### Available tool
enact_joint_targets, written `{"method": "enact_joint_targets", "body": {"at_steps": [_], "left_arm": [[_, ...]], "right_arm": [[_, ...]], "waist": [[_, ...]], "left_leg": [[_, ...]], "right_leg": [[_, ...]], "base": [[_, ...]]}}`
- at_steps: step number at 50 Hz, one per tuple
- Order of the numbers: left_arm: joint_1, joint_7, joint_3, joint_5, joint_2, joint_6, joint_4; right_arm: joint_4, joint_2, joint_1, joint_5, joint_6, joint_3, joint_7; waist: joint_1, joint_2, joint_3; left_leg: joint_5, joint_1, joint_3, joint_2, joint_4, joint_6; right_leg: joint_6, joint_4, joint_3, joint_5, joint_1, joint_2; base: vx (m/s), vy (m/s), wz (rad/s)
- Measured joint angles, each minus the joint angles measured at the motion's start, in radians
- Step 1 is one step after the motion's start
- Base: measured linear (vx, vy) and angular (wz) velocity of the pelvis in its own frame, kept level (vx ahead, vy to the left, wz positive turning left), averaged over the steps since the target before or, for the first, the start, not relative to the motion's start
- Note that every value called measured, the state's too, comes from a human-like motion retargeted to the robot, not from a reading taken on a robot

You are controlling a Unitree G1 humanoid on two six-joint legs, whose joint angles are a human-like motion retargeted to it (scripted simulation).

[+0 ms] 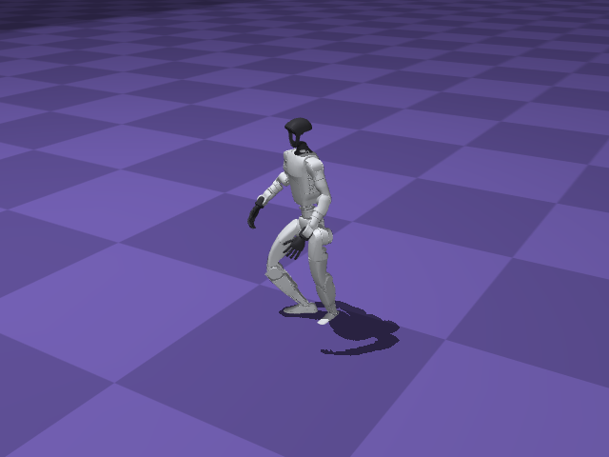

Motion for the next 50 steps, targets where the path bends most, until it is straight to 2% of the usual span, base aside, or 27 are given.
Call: {"method": "enact_joint_targets", "body": {"at_steps": [2, 5, 10, 15, 22, 32, 37, 43, 50], "left_arm": [[-0.03, -0.041, -0.068, 0.01, 0.013, -0.007, -0.029], [-0.05, -0.083, -0.148, 0.031, 0.016, -0.023, -0.068], [-0.052, -0.12, -0.211, 0.055, 0.025, -0.033, -0.069], [-0.017, -0.125, -0.206, 0.065, 0.013, -0.014, 0.042], [0.019, -0.108, -0.18, 0.108, -0.003, -0.001, 0.164], [0.046, -0.086, -0.163, 0.161, 0.053, -0.038, 0.132], [0.041, -0.1, -0.195, 0.175, 0.069, -0.051, 0.102], [0.028, -0.12, -0.22, 0.191, 0.074, -0.049, 0.116], [0.002, -0.113, -0.219, 0.199, 0.07, -0.041, 0.157]], "right_arm": [[0.207, 0.067, -0.063, -0.028, 0.006, 0.095, 0.059], [0.386, 0.12, -0.075, -0.088, 0.038, 0.208, 0.126], [0.585, 0.166, -0.127, -0.143, 0.036, 0.303, 0.141], [0.587, 0.161, -0.171, -0.087, 0.005, 0.305, 0.062], [0.337, 0.118, -0.166, 0.013, -0.045, 0.282, 0.009], [-0.282, -0.027, -0.053, 0.138, -0.073, 0.247, 0.127], [-0.505, -0.064, -0.008, 0.205, -0.074, 0.221, 0.166], [-0.661, -0.076, 0.014, 0.232, -0.065, 0.148, 0.141], [-0.723, -0.078, 0.001, 0.18, -0.078, 0.032, 0.021]], "waist": [[0.035, 0.014, 0.011], [0.095, 0.035, 0.033], [0.194, 0.07, 0.046], [0.247, 0.088, 0.038], [0.212, 0.079, 0.028], [0.082, 0.048, 0.013], [0.021, 0.02, 0.007], [-0.039, -0.014, -0.008], [-0.072, -0.05, -0.016]], "left_leg": [[0.111, 0.07, -0.081, -0.057, -0.202, 0.006], [0.184, 0.101, -0.167, -0.092, -0.284, 0.002], [0.226, 0.087, -0.276, -0.11, -0.288, 0.006], [0.255, 0.072, -0.326, -0.114, -0.29, 0.005], [0.277, 0.063, -0.319, -0.108, -0.294, -0.01], [0.261, 0.03, -0.255, -0.074, -0.29, -0.039], [0.27, 0.019, -0.217, -0.075, -0.294, -0.048], [0.272, 0.006, -0.18, -0.069, -0.293, -0.053], [0.278, -0.002, -0.172, -0.057, -0.291, -0.057]], "right_leg": [[0.007, -0.01, 0.035, 0.004, -0.029, 0.01], [0.008, -0.023, 0.08, -0.002, -0.041, -0.001], [-0.005, -0.076, 0.081, -0.014, -0.013, -0.027], [-0.02, -0.129, 0.046, -0.022, 0.025, -0.044], [-0.031, -0.157, 0.016, -0.018, 0.043, -0.052], [-0.029, -0.2, -0.031, -0.016, 0.038, -0.019], [-0.014, -0.2, -0.034, -0.009, 0.018, -0.023], [0.001, -0.212, -0.03, 0.002, -0.002, -0.007], [0.007, -0.216, -0.013, 0.028, -0.015, 0.019]], "base": [[-0.09, 0.18, 1.51], [-0.09, 0.14, 1.44], [-0.04, 0.1, 1.22], [-0.01, 0.03, 0.69], [0.0, -0.01, 0.17], [0.0, 0.0, 0.0], [0.0, 0.0, 0.0], [0.0, 0.0, 0.0], [-0.01, 0.0, 0.03]]}}
